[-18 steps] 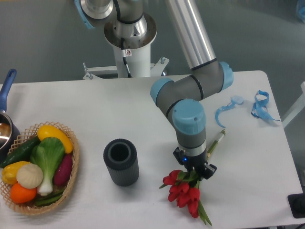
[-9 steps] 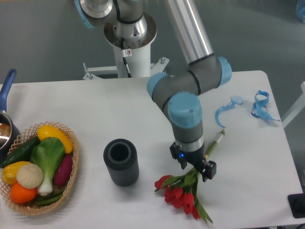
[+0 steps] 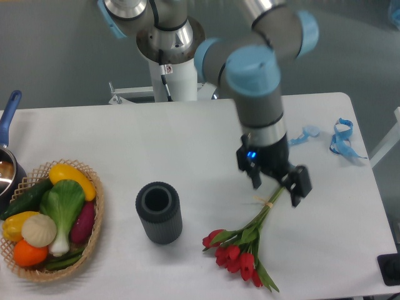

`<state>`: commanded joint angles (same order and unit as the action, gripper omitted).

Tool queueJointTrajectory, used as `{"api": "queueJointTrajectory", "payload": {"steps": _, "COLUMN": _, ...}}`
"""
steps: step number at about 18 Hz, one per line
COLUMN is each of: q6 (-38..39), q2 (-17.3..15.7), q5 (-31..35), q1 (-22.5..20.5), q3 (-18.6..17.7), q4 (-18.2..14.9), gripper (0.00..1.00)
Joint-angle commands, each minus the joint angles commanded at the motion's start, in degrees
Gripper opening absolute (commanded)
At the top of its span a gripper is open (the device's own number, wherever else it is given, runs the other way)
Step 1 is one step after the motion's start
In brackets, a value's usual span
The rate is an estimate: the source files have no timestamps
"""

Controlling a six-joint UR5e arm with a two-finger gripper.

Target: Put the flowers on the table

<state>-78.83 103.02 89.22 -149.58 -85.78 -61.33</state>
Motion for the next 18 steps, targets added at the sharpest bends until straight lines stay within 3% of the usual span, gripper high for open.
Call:
{"api": "queueJointTrajectory", "payload": {"steps": 6, "q6": -13.17, "q2": -5.54, "q5": -1.07, "q1": -6.77, "q3": -2.72, "q4": -7.05, "gripper": 1.0}}
{"api": "queueJointTrajectory", "payload": {"steps": 9, "q6": -18.8, "q2": -8.18, "q5": -1.94, "q1": -11.59, "q3": -5.79, "q4": -7.31, "gripper": 1.0}}
{"api": "queueJointTrajectory", "payload": {"steps": 12, "q6": -24.26, "q2": -9.76, "q5": -6.86, "q1": -15.12, "q3": -7.82, "q4": -7.23, "gripper": 1.0}}
{"api": "queueJointTrajectory", "payload": {"steps": 18, "q6": -24.53, "q2": -10.38, "q5": -7.04, "q1": -15.39, "q3": -9.14, "q4": -6.53, "gripper": 1.0}}
